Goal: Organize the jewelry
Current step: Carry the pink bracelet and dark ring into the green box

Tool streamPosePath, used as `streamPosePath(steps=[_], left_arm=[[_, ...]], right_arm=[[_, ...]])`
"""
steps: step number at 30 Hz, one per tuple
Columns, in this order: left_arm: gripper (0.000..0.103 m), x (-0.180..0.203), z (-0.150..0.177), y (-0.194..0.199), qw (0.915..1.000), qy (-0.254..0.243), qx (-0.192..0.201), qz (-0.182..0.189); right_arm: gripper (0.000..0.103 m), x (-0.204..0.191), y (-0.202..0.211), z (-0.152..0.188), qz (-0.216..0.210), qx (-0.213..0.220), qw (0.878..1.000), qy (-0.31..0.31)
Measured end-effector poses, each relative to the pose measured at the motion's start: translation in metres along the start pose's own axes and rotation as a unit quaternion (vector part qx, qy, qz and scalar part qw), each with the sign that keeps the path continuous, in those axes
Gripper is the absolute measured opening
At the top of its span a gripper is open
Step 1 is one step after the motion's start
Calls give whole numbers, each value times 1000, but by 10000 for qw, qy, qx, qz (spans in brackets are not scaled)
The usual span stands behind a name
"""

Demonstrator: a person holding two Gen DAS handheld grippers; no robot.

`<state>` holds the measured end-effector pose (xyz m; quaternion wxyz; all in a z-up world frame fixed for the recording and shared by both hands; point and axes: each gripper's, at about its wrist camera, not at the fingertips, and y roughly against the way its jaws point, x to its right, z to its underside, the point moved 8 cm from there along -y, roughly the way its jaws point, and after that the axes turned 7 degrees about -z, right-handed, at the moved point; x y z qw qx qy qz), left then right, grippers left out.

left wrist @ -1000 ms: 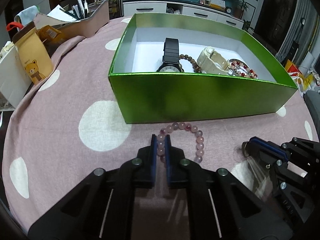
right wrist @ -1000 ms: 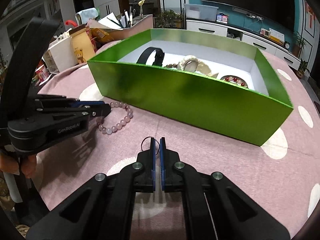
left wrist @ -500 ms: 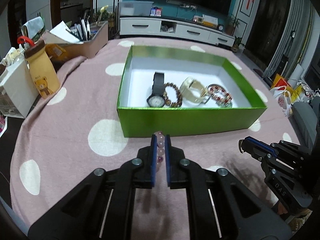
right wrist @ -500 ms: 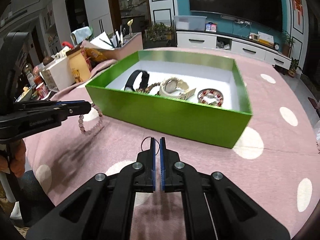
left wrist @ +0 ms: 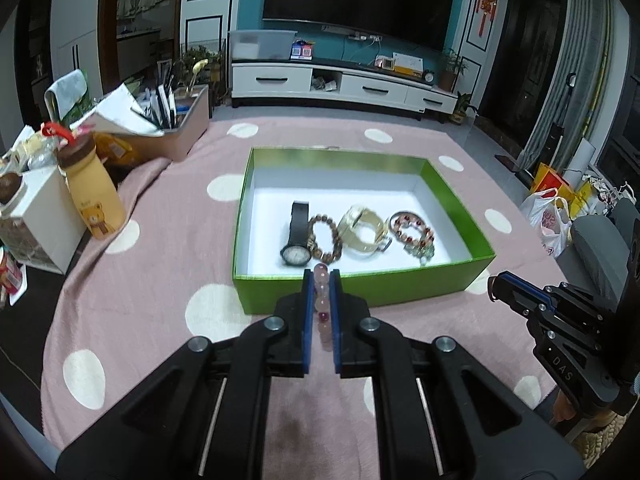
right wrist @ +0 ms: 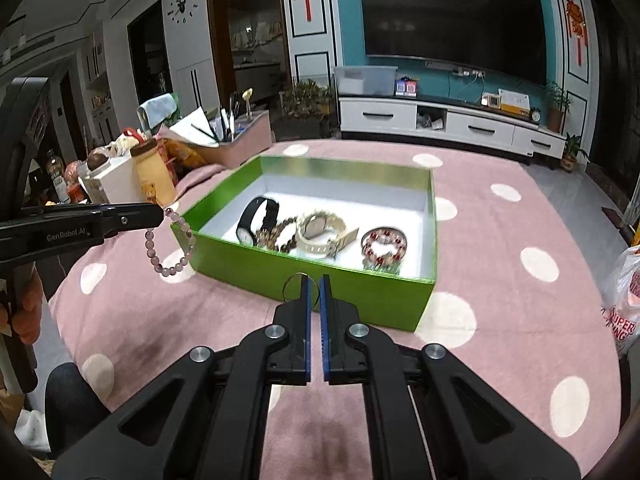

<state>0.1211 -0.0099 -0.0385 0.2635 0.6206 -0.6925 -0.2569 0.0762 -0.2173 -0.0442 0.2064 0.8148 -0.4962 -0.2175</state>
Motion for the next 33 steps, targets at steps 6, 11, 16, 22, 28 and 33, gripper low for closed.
streamPosePath(steps=[6,11,16,22,28,33], left_arm=[[7,6,-23,6,9999,-50,117,32],[7,15,-39,5,9998,-121,175,13],[7,24,-51,-2,9997,-165,172,27],[7,35,-62,-12,9996,-217,167,44],[7,42,-71,-24,9995,-261,157,60],[7,46,-76,-36,9994,-310,120,48]], right_arm=[[3,6,8,-21,64,232,9997,50],[3,15,13,-38,124,406,9991,63],[3,25,17,-51,178,531,9984,38],[3,38,18,-61,244,612,9978,-37],[3,48,13,-67,292,628,9976,-81],[3,53,5,-69,304,588,9978,-104]])
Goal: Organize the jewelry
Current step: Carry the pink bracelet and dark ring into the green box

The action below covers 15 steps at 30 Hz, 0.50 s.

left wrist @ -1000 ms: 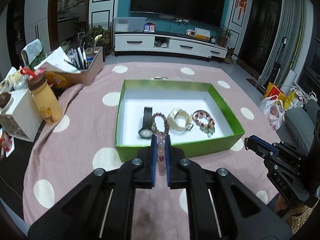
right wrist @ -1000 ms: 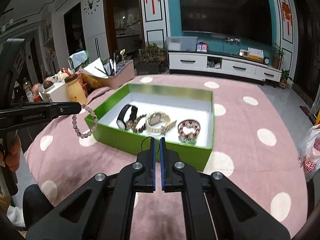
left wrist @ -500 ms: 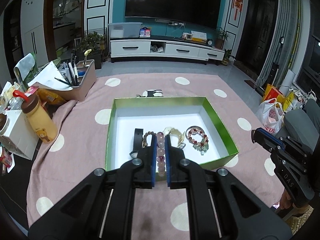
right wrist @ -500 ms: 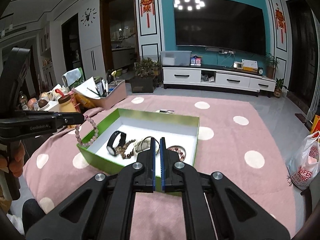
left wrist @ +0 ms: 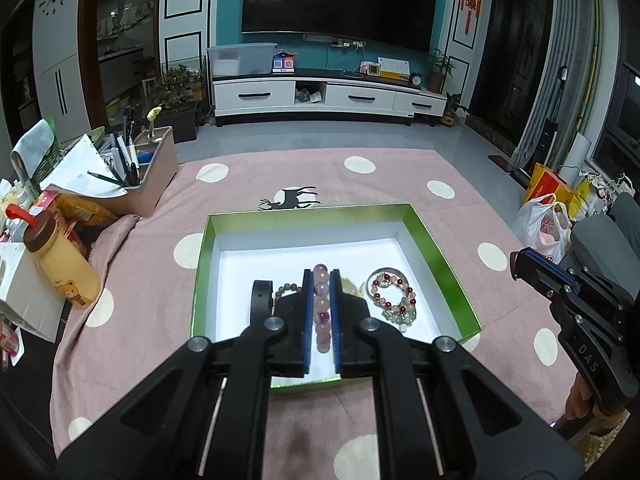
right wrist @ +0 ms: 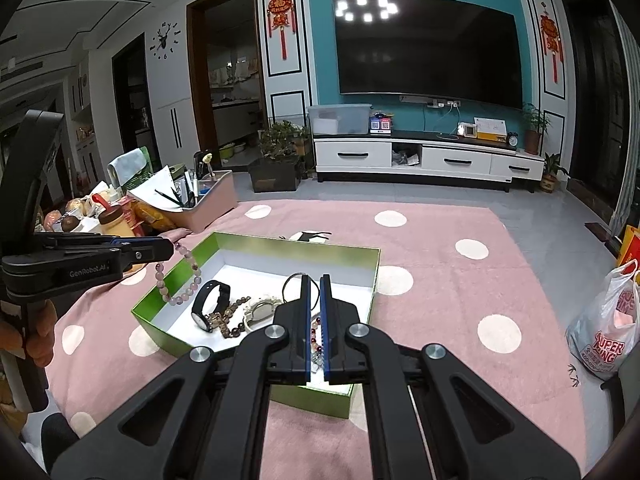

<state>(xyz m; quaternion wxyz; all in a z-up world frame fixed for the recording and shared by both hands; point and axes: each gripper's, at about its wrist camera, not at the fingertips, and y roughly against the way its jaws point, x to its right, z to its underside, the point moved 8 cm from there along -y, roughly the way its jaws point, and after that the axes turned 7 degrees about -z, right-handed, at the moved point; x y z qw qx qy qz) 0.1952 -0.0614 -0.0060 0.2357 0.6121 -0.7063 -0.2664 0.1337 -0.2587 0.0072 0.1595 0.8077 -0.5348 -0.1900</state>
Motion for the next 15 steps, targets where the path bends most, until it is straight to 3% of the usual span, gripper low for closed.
streamPosePath(steps=[15], left_arm=[[7,0,-10,-49,9998,-64,-201,5]], right_arm=[[3,8,-47,-4,-51,-248,9997,-33]])
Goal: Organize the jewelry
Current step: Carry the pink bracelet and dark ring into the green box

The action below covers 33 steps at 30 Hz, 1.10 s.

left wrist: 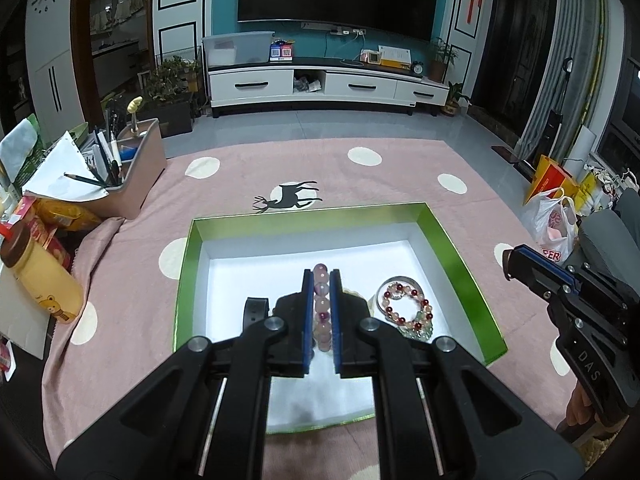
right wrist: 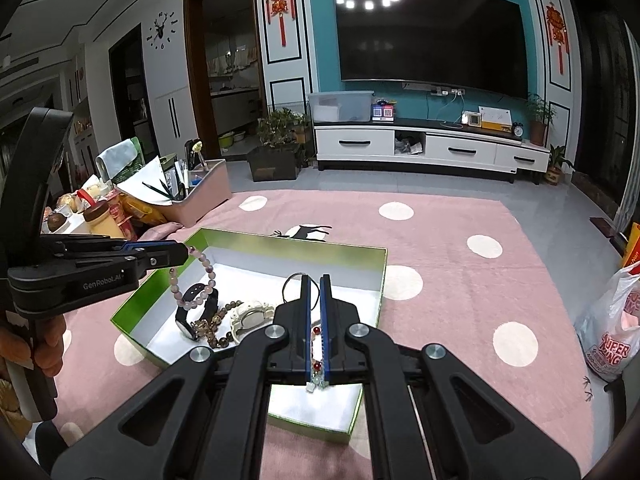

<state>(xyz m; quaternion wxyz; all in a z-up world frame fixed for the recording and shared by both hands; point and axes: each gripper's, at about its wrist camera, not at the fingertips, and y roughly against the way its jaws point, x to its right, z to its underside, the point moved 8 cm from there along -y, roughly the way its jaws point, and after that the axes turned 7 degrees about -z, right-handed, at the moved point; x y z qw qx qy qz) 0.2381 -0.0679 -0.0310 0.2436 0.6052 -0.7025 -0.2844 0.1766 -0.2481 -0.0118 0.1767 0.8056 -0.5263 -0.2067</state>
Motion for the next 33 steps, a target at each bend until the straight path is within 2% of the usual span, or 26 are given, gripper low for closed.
streamPosePath(steps=[11,33], left_arm=[[7,-2,-4,-35,9998,-19,-194,-13],[7,-1,-8,-78,9987,-67,-505,-56]], right_arm=[[3,-1,-38,0,-148,-281,9995,-68],[3,0,-84,3,-368,-808,9956,-284]])
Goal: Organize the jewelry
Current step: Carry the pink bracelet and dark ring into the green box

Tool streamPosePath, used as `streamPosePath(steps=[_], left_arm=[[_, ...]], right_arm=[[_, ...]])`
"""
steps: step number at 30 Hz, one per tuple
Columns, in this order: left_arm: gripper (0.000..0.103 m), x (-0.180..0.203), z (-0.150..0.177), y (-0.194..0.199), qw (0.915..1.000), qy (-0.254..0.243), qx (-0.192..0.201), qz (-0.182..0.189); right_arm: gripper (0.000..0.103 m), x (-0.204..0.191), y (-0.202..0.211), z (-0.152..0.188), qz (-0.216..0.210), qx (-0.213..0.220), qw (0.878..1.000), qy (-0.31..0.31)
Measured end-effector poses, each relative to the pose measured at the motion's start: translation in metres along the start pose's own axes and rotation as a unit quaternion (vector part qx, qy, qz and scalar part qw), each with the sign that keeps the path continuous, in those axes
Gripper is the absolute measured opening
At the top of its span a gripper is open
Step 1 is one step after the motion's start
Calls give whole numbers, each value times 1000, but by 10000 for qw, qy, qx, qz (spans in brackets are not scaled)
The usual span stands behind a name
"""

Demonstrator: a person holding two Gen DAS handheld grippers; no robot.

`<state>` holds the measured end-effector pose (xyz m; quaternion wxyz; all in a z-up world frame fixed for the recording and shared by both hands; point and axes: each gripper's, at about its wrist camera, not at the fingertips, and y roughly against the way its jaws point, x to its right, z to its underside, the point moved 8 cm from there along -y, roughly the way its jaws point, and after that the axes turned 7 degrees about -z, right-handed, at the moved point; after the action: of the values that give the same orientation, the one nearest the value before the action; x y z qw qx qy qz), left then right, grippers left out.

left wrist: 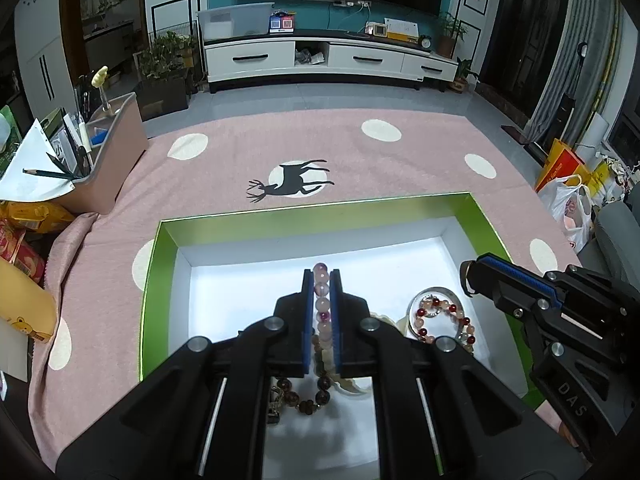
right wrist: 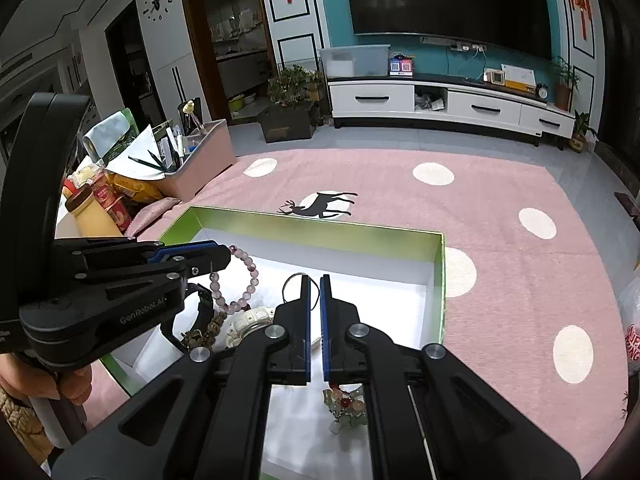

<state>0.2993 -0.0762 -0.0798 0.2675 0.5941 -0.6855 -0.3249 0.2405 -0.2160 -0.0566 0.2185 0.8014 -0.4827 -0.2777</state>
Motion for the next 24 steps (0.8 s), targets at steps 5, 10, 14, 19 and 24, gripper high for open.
streamPosePath(steps=[5,10,14,19,24], left_arm=[[7,-3,2,-9,9999,38,-95,10],[7,-4,3,-15,9998,41,-168,-8],[7,-4,4,-19,9997,46,-220,-16],[7,-5,5,-25,9996,45,-282,-40],[7,-6,5,-29,9994,47,-331,-57]], right_arm=[[3,2,-10,1,-48,-131,9999,-91],[3,2,-19,2,-87,-244,9995,-181],[3,3,-26,4,-105,-340,9990,-252],[3,6,-33,5,-120,-445,9983,-346],[3,8,-38,6,-131,-537,9975,-446]])
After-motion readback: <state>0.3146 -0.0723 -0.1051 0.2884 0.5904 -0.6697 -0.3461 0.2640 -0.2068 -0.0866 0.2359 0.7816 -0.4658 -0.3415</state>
